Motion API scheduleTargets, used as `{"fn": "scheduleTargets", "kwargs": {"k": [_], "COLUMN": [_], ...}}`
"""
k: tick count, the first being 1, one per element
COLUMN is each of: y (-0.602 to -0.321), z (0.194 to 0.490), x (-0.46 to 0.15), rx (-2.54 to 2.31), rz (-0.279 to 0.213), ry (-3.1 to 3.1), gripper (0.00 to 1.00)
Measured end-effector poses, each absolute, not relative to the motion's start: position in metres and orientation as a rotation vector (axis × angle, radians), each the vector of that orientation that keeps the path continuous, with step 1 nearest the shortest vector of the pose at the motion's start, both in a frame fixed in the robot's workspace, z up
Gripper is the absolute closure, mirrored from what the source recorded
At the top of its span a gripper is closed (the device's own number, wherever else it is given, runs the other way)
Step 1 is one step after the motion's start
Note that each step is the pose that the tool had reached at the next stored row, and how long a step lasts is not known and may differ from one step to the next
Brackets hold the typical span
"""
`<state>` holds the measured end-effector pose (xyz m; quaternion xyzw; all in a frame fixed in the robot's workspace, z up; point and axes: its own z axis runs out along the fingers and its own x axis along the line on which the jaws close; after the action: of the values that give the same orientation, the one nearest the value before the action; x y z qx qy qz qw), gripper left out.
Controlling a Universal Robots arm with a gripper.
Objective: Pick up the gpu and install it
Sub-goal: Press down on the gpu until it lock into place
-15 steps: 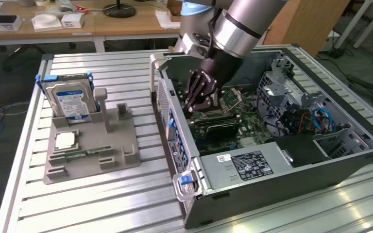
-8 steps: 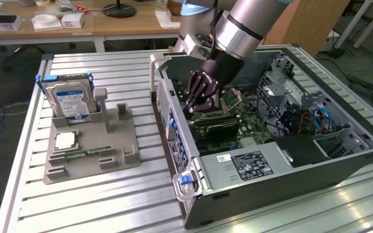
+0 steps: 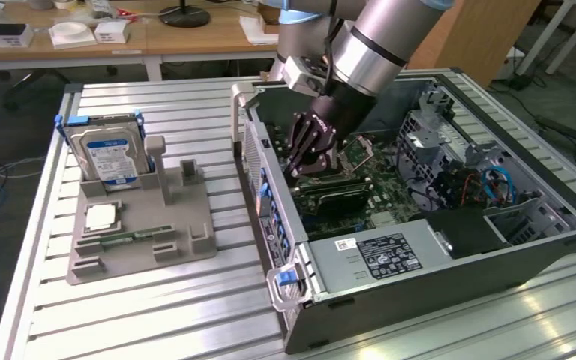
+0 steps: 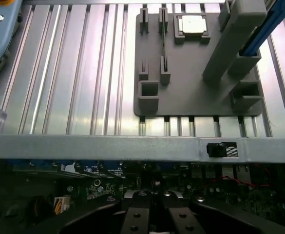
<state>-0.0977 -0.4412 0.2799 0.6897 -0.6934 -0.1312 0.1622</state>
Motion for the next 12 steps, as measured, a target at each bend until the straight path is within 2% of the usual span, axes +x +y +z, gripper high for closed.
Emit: {"fn": "scheduleTargets", "kwargs": {"k": [12], "y": [-0.4412], "z": [0.2797], "x": [-0.0957], "rx": [1.962], "rz": [-0.378], "ry": [-1.974], "gripper": [0.9]}}
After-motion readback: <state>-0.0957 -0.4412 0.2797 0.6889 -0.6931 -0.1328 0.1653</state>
